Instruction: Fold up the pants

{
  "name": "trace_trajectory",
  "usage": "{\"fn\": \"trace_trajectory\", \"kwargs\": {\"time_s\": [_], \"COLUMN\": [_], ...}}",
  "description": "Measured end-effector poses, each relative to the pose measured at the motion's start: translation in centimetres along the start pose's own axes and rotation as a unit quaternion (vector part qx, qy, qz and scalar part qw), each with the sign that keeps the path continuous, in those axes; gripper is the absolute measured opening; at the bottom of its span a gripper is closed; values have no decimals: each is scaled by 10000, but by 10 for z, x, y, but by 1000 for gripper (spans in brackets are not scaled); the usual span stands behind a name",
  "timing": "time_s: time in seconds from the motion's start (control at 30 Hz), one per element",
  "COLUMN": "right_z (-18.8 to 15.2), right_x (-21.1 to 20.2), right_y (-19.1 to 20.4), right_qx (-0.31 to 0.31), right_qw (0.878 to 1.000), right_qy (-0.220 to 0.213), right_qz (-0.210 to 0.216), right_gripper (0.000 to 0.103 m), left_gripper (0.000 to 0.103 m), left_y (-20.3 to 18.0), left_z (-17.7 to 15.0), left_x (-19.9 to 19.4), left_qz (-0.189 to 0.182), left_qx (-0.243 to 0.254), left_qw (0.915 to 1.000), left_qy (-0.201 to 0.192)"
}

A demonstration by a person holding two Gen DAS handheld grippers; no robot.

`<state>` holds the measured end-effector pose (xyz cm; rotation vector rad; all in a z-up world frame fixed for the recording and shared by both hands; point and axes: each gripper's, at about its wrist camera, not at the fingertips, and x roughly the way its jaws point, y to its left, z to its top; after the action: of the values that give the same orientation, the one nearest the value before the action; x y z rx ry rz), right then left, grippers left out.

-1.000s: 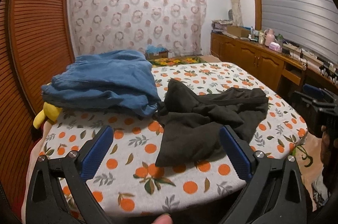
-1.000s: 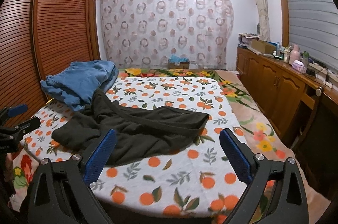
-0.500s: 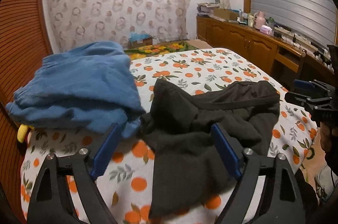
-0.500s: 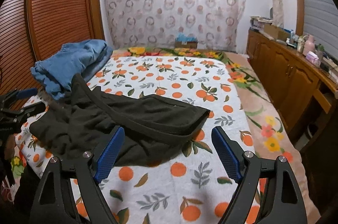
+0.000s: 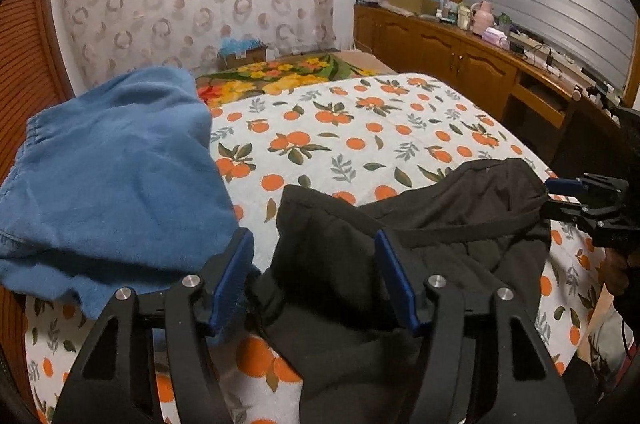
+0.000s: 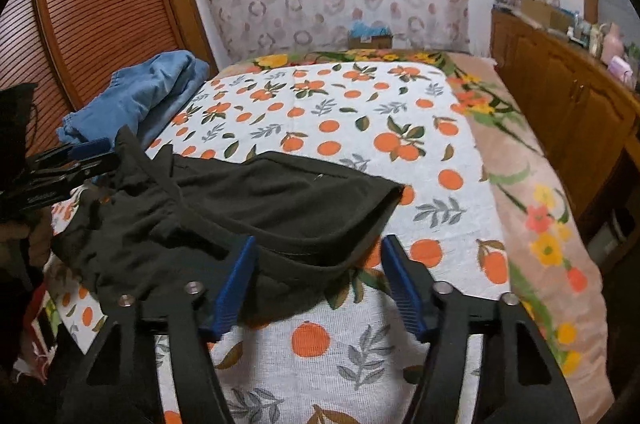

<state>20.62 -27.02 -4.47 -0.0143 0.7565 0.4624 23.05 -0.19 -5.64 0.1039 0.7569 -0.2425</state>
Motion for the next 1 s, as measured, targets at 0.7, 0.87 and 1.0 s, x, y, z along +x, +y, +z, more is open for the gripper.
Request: {"fn": "trace_trajectory", "kwargs": {"time_s": [0.7, 0.87, 1.0], "right_z": [-10, -22, -25], "right_x": [-48, -63, -77], "right_y": [-5, 11, 27], "right_qx": [-198, -173, -18], "right_qw": [9997, 9998, 9999], "right_qy": [54, 12, -168], "right_qz": [155, -61, -27], "right_gripper": [8, 16, 32], "left_gripper": [8, 8, 8], "left_y": [-33, -42, -43], "left_z": [-44, -68, -85], "left_x": [-77, -90, -100], "left_qz": [-681, -653, -682], "left_qx": [63, 28, -87], "left_qw": [9971, 9975, 9974], "left_qy": [-346, -270, -221]}}
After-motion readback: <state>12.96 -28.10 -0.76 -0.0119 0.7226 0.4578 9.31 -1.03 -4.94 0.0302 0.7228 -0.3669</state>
